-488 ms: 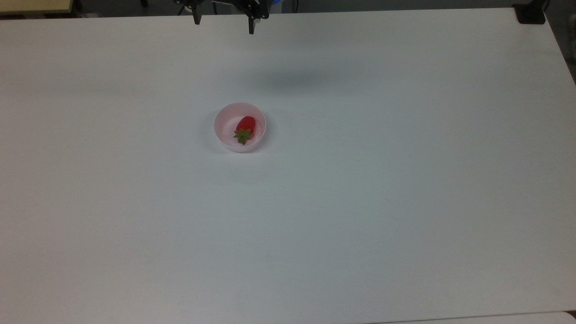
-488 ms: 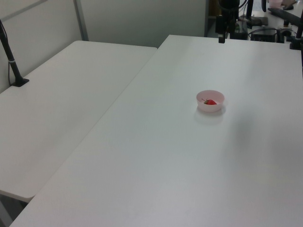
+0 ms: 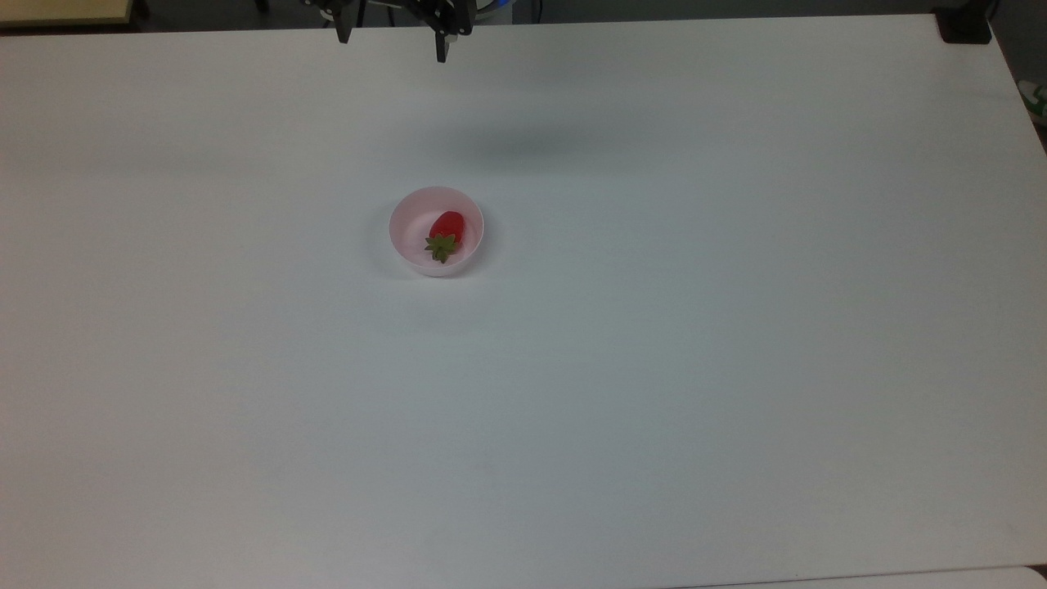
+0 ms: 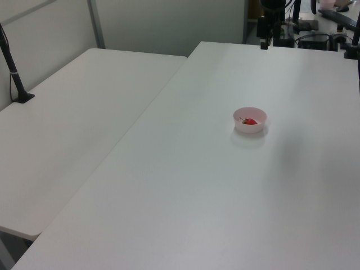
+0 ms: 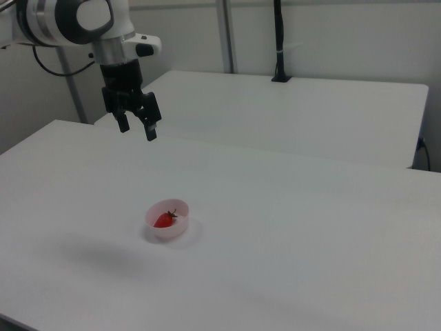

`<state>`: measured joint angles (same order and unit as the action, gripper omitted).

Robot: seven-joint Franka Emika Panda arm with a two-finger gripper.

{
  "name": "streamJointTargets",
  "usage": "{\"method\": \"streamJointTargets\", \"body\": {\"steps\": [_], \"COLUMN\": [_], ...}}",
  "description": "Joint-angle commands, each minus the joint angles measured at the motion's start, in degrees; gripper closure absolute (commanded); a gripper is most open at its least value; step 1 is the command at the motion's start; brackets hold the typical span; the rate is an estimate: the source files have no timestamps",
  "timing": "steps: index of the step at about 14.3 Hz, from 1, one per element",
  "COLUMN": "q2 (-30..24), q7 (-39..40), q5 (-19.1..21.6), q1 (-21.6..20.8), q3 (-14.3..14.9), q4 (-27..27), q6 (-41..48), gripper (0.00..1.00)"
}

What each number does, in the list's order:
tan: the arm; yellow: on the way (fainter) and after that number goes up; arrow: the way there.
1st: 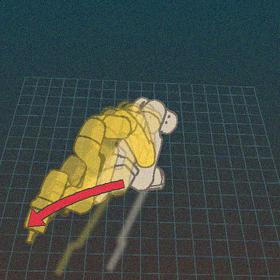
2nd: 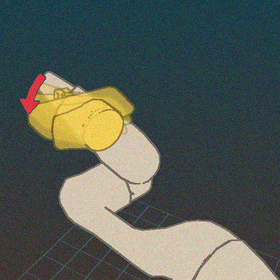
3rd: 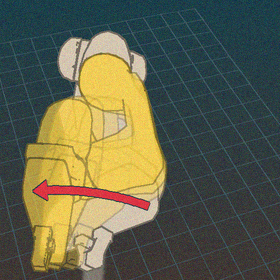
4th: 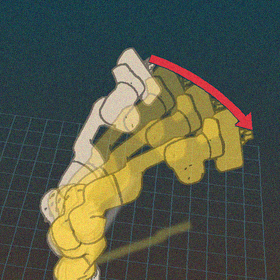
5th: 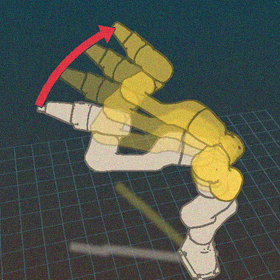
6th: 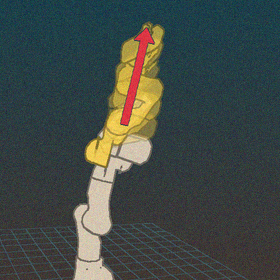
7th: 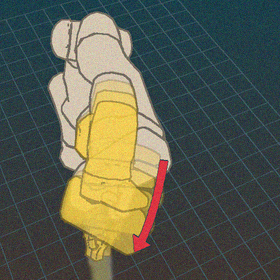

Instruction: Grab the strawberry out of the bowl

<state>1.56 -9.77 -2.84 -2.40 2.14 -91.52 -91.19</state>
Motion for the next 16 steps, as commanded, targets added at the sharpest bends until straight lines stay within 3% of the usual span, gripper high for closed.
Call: {"method": "streamJointTargets", "body": {"steps": [1, 9, 13, 16], "q2": [-0.42, 3.79, 7.14, 8.02], "q7": [2.73, 10.65, 10.74, 10.39], "q5": [0.03, 0.29, 0.2, 0.12], "q1": [-0.32, 1.26, 0.73, 0.47], "q3": [0.24, 0.24, -0.11, -0.47], "q4": [-0.06, -0.76, -2.69, -6.11], "q6": [1.45, -1.61, -4.07, -7.67], "gripper": [0.0, 0.0, 0.26, 0.28]}}
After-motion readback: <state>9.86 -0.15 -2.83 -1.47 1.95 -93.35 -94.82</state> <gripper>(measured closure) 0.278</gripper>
